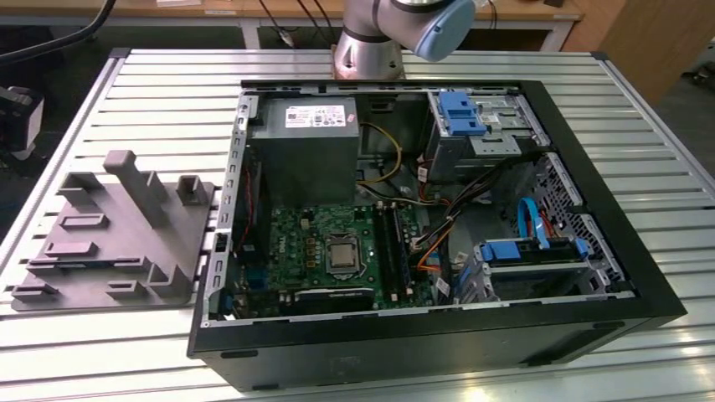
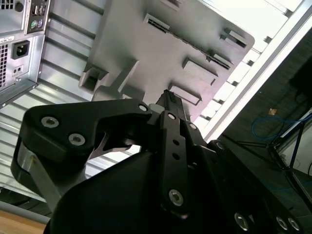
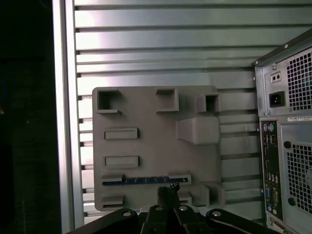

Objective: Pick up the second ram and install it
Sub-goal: 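Reach for the second ram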

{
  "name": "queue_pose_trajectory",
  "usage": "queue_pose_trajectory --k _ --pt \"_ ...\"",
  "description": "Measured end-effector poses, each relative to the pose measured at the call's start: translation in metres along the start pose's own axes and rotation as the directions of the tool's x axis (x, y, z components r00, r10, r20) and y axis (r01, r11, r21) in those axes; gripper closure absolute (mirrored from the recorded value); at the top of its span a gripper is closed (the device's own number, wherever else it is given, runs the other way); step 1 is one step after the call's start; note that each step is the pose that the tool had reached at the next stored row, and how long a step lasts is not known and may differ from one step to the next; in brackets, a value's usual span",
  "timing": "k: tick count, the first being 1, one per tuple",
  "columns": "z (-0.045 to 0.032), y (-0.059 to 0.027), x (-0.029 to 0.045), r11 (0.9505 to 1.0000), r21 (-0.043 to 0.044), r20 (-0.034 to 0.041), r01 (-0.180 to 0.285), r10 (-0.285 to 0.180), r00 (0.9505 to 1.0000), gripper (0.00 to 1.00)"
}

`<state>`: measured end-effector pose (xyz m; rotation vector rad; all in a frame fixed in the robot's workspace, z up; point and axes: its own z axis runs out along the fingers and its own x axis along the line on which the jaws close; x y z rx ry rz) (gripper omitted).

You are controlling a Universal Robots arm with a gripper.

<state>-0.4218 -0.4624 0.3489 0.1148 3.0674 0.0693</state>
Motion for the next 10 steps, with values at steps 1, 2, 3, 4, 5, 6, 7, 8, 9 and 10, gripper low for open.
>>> queue_pose_trajectory --k 1,2,3,4,5,6,7,8,9,10 --pt "0.0010 -0.0011 0.0010 1.0000 -0.0001 0.0000 0.000 0.000 1.0000 0.90" --pt "0.0021 -0.0023 0.0018 1.0000 0.0000 0.0000 0.000 0.000 1.0000 0.90" --pt "0.0034 -0.0033 0.0025 1.0000 -0.0001 0.0000 0.000 0.000 1.0000 0.90" --pt "0.0046 -0.0042 0.0030 1.0000 0.0000 -0.0002 0.000 0.000 1.0000 0.90" --pt "0.0061 -0.0049 0.0036 1.0000 0.0000 -0.0003 0.000 0.000 1.0000 0.90" --pt "0.0077 -0.0057 0.0043 1.0000 0.0000 -0.0007 0.000 0.000 1.0000 0.90" --pt "0.0093 -0.0065 0.0050 1.0000 0.0001 -0.0015 0.000 0.000 1.0000 0.90" --pt "0.0110 -0.0071 0.0056 1.0000 0.0002 -0.0026 0.000 0.000 1.0000 0.90" --pt "0.0127 -0.0076 0.0061 1.0000 0.0003 -0.0040 0.000 0.000 1.0000 0.90" --pt "0.0145 -0.0080 0.0064 1.0000 0.0004 -0.0054 0.000 0.000 1.0000 0.90"
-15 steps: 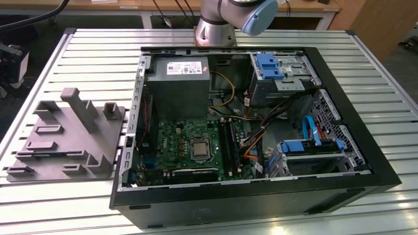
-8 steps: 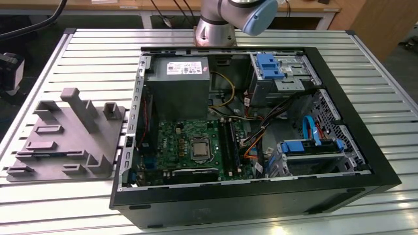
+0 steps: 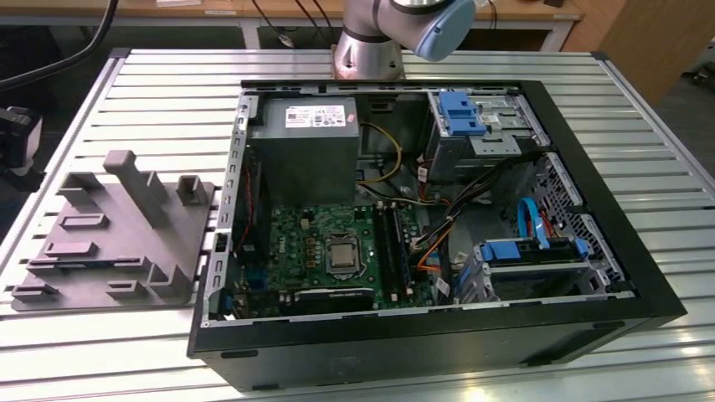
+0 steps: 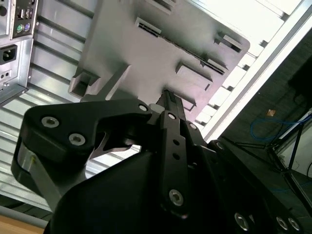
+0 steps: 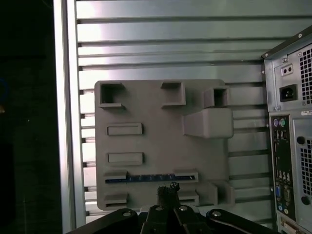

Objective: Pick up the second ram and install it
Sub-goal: 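Reach for the second ram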

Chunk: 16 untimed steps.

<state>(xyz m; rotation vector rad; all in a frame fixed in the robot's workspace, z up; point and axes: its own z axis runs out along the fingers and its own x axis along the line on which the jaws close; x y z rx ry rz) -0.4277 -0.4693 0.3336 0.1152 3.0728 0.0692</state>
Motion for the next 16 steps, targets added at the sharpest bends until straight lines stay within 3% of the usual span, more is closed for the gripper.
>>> queue_pose_trajectory --k 6,16 --pt "0.0092 -0.0019 0.0008 1.0000 0.0010 -0.0128 -0.001 0.001 0.9999 0.90" --pt "0.0140 -0.0141 0.0007 1.0000 0.0025 -0.0151 -0.001 0.001 0.9999 0.90"
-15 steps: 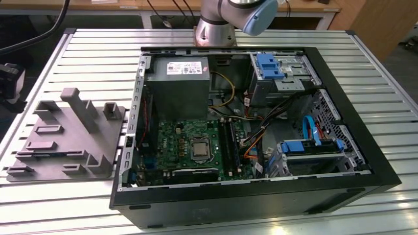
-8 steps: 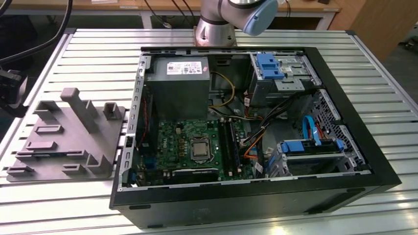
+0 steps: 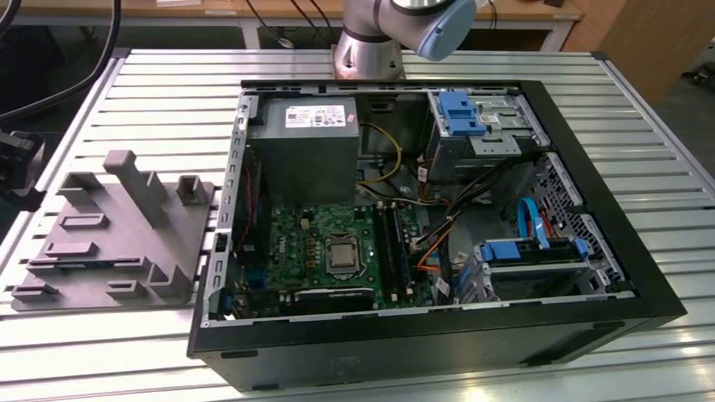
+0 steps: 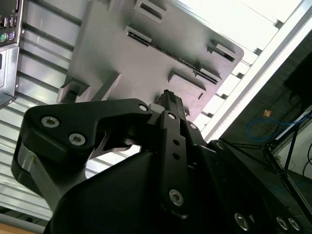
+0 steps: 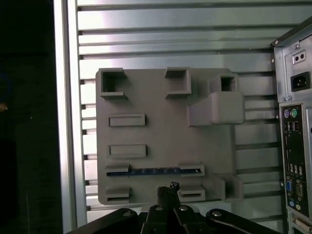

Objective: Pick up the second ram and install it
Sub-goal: 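Reach for the second ram, then pick up the second ram and move it above second insertion slot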

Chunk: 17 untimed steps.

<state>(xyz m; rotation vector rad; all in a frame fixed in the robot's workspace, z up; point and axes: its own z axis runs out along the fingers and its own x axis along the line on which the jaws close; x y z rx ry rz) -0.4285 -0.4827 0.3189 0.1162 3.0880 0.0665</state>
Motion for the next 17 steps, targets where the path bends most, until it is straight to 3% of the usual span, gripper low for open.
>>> queue_pose_trajectory --k 17 --pt "0.0008 -0.0007 0.0009 1.0000 -0.0001 -0.0004 0.006 -0.006 1.0000 0.90"
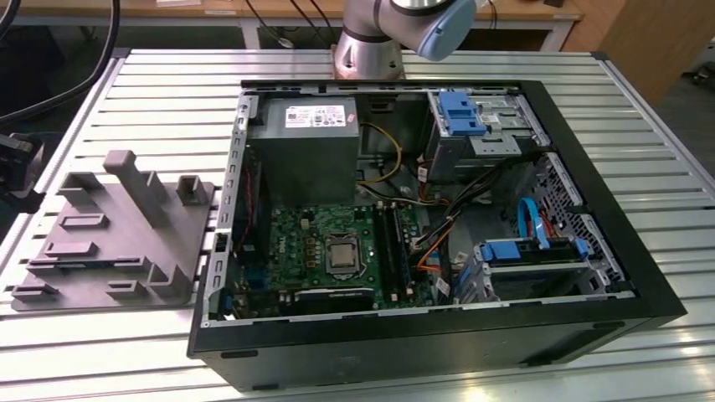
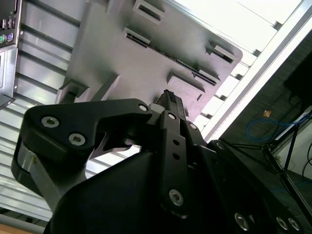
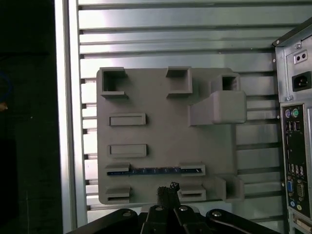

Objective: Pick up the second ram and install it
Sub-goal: 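Pick up the second ram and move it above second insertion slot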

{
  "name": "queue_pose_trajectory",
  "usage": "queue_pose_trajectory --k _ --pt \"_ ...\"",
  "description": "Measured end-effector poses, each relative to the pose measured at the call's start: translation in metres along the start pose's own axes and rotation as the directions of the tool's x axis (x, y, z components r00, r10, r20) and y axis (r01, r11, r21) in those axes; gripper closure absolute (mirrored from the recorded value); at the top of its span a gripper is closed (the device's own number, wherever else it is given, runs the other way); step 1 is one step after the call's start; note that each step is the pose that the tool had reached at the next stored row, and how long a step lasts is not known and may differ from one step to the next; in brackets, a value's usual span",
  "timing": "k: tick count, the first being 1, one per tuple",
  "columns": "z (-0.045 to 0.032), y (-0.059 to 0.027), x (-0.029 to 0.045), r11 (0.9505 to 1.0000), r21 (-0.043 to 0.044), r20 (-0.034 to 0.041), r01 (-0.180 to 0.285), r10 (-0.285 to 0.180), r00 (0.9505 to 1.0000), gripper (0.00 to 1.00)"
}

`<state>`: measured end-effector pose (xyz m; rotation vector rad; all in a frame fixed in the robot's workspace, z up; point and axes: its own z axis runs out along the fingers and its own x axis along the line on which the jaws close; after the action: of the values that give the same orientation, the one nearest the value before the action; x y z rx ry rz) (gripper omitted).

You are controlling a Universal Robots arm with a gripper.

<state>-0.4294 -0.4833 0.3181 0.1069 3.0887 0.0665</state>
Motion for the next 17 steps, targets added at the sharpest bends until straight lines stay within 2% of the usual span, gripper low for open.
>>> queue_pose_trajectory --k 4,9,13,17 --pt "0.0009 0.0000 0.0000 0.9980 -0.0032 -0.0027 0.064 -0.064 0.9980 0.90" --pt "0.0025 -0.0001 0.0001 0.9880 -0.0081 -0.0062 0.154 -0.154 0.9880 0.90" --pt "0.0039 -0.0002 0.0002 0.9741 -0.0123 -0.0087 0.226 -0.226 0.9741 0.90" --pt "0.0053 -0.0002 0.0002 0.9551 -0.0165 -0.0110 0.296 -0.296 0.9552 0.90"
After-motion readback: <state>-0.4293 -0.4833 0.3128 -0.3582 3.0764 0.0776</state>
